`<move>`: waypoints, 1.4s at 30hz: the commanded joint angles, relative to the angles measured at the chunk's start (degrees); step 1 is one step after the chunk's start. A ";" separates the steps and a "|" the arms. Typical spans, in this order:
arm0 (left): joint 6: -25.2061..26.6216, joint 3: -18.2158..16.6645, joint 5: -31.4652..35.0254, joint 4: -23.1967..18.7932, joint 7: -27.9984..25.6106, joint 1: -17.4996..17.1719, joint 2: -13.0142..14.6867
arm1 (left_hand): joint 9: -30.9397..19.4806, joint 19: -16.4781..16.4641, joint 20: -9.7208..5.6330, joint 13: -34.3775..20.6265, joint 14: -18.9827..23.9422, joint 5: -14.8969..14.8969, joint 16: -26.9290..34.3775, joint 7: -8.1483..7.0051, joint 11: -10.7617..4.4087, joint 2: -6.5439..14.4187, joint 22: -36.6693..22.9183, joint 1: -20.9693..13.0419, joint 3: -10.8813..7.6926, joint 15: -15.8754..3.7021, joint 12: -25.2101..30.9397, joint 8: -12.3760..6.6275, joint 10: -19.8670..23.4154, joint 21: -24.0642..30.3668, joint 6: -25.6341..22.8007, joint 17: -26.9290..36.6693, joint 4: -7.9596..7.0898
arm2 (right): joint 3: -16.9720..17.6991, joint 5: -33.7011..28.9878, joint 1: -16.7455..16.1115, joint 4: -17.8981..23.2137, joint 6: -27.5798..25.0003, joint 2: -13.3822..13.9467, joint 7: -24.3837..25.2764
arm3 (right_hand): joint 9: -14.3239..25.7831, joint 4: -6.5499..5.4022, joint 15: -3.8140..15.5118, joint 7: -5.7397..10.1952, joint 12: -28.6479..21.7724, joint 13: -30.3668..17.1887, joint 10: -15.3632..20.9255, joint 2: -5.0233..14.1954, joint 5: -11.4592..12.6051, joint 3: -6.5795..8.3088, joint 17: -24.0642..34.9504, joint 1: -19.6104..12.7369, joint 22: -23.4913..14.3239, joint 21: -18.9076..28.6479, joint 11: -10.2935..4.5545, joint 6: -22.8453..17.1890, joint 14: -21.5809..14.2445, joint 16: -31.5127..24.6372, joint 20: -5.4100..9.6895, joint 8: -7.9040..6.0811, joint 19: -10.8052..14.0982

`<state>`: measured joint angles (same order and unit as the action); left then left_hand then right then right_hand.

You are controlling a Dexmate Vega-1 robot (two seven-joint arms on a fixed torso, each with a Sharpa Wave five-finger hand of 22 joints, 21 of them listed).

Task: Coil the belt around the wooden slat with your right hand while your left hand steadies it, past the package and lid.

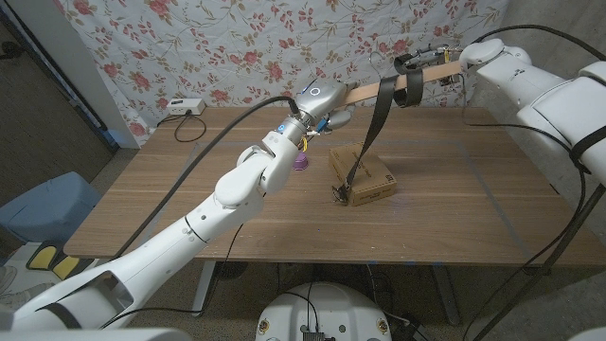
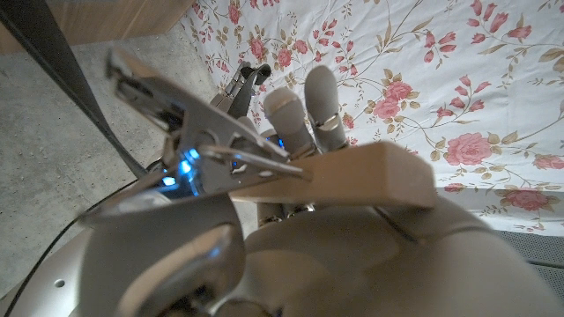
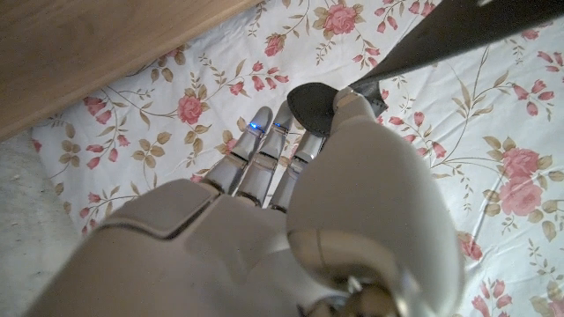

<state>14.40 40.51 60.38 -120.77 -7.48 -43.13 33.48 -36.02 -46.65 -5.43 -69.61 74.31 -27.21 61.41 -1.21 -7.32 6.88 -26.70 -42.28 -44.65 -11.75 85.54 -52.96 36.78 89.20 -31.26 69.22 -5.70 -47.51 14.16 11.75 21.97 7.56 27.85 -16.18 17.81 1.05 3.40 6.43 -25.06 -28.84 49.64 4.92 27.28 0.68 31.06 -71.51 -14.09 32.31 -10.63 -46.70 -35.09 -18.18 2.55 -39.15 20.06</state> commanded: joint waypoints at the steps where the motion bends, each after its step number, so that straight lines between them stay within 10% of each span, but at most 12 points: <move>1: 0.08 0.35 -0.30 0.33 0.40 0.11 -0.95 | -0.05 -0.13 -3.79 -0.06 0.15 -0.15 -0.29 0.31 -0.31 2.02 0.04 1.25 -3.28 -0.18 0.13 -0.28 0.24 -0.09 -0.30 0.04 -3.40 | 4.12 3.27 -2.85 -0.21 4.97 5.26 -3.22 | 9.20 0.07 9.53 1.95 0.12 -0.15 -0.09 0.34 0.04 -0.38 0.03 -0.39 -0.01 0.44 0.05 -2.49 -0.41 0.18 2.69 -2.30 0.13; 16: 1.29 0.39 1.70 1.45 -3.42 0.52 -2.36 | 0.09 -0.14 -3.85 -0.20 0.25 -0.15 -0.12 0.25 -0.10 2.01 -0.17 1.31 -3.27 -0.18 0.25 -0.76 0.33 0.05 -0.19 0.23 -3.41 | 4.87 4.68 -7.82 -1.60 1.66 4.27 -4.20 | 9.20 -0.03 9.49 1.82 0.42 -0.28 -0.07 0.59 -0.03 -1.05 -0.03 -0.72 0.63 0.50 0.26 -2.60 -0.69 0.50 2.60 -2.21 -0.01; 31: 1.00 0.80 -0.44 4.67 -0.29 5.20 -3.00 | 0.32 -0.14 -3.84 -0.64 0.22 -0.14 0.13 0.18 -0.37 2.02 -0.29 1.33 -3.27 -0.18 0.93 -1.11 0.03 0.14 0.03 0.39 -3.38 | 13.57 13.06 -24.89 0.19 16.35 3.98 -9.29 | 9.26 -0.03 9.51 1.41 0.53 -0.47 0.17 0.93 -0.08 -1.53 -0.10 -1.19 1.10 0.51 0.35 -2.52 -0.66 0.89 2.53 -2.09 -0.31; 42: 2.19 1.54 -1.13 8.43 -0.36 7.85 -3.78 | 0.40 -0.20 -3.97 -0.32 0.10 -0.13 0.12 0.16 -0.35 2.06 -0.12 1.31 -3.28 -0.20 0.89 -1.42 0.23 0.04 0.08 0.26 -3.35 | 19.74 16.69 -43.92 24.21 15.10 9.94 -3.04 | 9.24 -0.05 9.49 1.34 0.64 -0.54 0.31 1.02 -0.13 -1.93 -0.10 -1.47 1.38 0.49 0.54 -2.71 -0.69 1.10 2.46 -1.99 -0.61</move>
<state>15.59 41.42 60.07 -115.44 -8.40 -37.80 30.32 -35.49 -46.65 -5.43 -69.71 74.31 -27.20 61.41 -1.20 -7.55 6.90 -26.71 -42.31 -44.65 -11.75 86.05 -54.02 36.77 89.20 -31.08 69.48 -5.71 -33.20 27.26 -16.14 27.40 22.35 33.44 -23.68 17.81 0.97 3.40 6.35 -24.74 -29.12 49.64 5.63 26.98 -0.82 30.80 -72.61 -12.77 32.31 -10.63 -46.80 -35.09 -17.29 2.36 -39.16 19.86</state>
